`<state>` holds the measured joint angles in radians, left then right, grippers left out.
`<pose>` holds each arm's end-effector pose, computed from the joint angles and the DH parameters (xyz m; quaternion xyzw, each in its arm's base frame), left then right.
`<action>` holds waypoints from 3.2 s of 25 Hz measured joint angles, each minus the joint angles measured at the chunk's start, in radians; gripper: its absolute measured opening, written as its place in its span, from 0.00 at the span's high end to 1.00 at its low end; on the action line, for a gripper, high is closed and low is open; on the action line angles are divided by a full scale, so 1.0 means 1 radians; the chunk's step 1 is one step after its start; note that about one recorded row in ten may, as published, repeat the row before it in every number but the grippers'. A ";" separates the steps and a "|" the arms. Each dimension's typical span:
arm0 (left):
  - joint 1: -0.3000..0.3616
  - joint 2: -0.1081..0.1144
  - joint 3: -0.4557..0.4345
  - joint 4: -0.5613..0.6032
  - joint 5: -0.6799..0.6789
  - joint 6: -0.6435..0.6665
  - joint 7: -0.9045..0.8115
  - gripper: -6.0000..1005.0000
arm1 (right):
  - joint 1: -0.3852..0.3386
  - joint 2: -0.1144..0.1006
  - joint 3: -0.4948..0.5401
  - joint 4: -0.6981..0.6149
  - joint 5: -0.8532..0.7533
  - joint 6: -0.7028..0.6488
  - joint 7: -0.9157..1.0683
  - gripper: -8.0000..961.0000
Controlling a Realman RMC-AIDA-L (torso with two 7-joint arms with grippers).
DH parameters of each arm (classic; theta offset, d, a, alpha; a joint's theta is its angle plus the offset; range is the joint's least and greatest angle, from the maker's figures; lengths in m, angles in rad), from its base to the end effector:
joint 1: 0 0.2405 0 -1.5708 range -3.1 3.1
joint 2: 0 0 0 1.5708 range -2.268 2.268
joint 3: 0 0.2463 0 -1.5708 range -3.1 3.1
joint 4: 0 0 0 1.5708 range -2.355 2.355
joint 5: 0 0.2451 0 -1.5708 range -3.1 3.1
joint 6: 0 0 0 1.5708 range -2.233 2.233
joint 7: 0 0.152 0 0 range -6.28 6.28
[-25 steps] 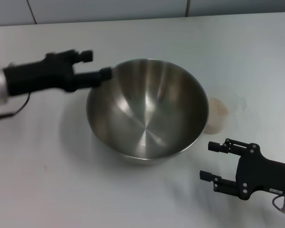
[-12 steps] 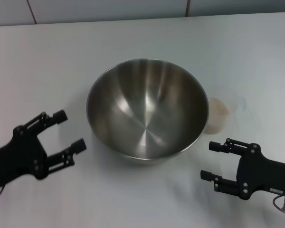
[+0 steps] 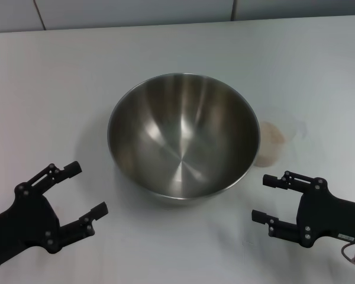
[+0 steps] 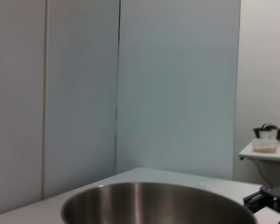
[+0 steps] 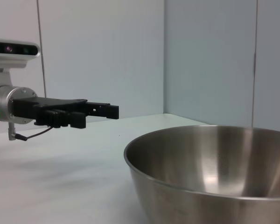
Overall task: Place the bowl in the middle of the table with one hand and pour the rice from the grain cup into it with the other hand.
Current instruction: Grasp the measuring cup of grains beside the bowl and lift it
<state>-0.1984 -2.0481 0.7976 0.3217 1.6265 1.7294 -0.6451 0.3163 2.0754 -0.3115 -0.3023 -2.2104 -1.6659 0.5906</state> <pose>-0.3413 0.2206 -0.0270 -0.8957 -0.1114 -0.3573 0.2402 0.3514 0.2310 -0.0452 -0.9302 0.1036 0.2820 0.2107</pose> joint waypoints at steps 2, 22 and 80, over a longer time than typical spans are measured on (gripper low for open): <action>0.004 -0.001 -0.001 0.000 0.000 -0.013 0.029 0.14 | -0.002 0.000 0.000 0.000 0.000 0.000 0.000 0.28; -0.006 0.000 0.006 -0.001 0.002 -0.067 0.042 0.14 | -0.022 0.002 0.006 0.015 0.013 0.004 -0.023 0.28; -0.013 -0.001 -0.035 0.003 0.023 -0.039 0.039 0.14 | -0.184 0.017 0.650 0.646 0.220 0.379 -0.690 0.31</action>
<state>-0.2116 -2.0493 0.7628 0.3250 1.6490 1.6899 -0.6060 0.1325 2.0921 0.3386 0.3442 -1.9904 -1.2872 -0.0997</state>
